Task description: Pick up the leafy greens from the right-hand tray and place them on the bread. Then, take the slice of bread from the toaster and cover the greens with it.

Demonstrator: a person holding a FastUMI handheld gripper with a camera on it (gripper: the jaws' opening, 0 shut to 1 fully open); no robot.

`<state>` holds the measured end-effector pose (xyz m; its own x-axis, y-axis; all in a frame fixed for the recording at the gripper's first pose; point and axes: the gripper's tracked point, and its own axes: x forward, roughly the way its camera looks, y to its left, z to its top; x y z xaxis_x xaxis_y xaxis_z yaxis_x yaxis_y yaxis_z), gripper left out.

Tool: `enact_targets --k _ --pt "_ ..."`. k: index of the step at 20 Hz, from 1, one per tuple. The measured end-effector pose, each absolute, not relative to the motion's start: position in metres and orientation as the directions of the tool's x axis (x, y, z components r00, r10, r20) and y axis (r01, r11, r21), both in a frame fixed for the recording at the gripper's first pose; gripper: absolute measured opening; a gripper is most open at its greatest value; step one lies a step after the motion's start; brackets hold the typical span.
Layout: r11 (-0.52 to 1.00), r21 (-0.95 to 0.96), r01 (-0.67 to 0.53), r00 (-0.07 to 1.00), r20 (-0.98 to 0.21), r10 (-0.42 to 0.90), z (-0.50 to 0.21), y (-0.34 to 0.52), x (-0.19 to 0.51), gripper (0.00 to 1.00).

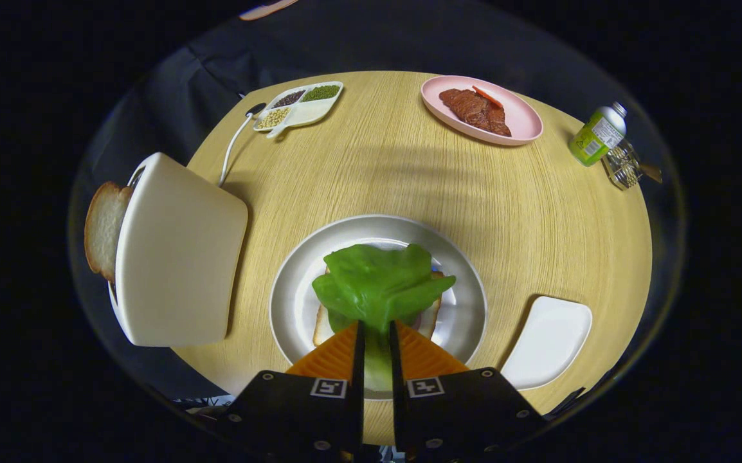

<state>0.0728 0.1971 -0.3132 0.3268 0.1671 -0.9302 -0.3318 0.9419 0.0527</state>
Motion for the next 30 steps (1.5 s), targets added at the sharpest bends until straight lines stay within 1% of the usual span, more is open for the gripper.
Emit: enact_targets --k 1,2,3,6,7,8,9,10,11,19,22,25,28,30 --pt "0.943 0.045 -0.329 0.331 -0.93 0.16 -0.313 0.196 0.073 0.27" --pt "0.945 0.034 -0.326 0.336 -0.93 0.15 -0.313 0.193 0.073 0.32" --pt "0.946 0.026 -0.323 0.343 -0.928 0.143 -0.312 0.192 0.073 0.45" --pt "0.955 0.024 -0.295 0.352 -0.927 0.132 -0.306 0.188 0.071 0.65" --pt "0.958 0.022 -0.284 0.358 -0.925 0.127 -0.304 0.188 0.071 0.74" --pt "0.962 0.019 -0.272 0.362 -0.924 0.12 -0.3 0.187 0.07 0.79" --pt "0.966 0.017 -0.258 0.365 -0.924 0.113 -0.296 0.187 0.067 0.89" --pt "0.969 0.013 -0.245 0.37 -0.923 0.106 -0.291 0.187 0.065 0.96" --pt "0.972 0.008 -0.237 0.379 -0.92 0.1 -0.284 0.188 0.063 1.0" --pt "0.982 0.025 -0.19 0.487 -0.866 0.116 -0.199 0.233 0.055 1.0" --pt "0.976 0.046 -0.215 0.516 -0.843 0.153 -0.165 0.269 0.048 0.99" --pt "0.963 0.05 -0.265 0.53 -0.827 0.189 -0.142 0.307 0.043 0.99" --pt "0.948 0.084 -0.307 0.529 -0.813 0.244 -0.127 0.351 0.037 0.99" --pt "0.941 0.082 -0.329 0.53 -0.808 0.256 -0.121 0.37 0.037 0.99"
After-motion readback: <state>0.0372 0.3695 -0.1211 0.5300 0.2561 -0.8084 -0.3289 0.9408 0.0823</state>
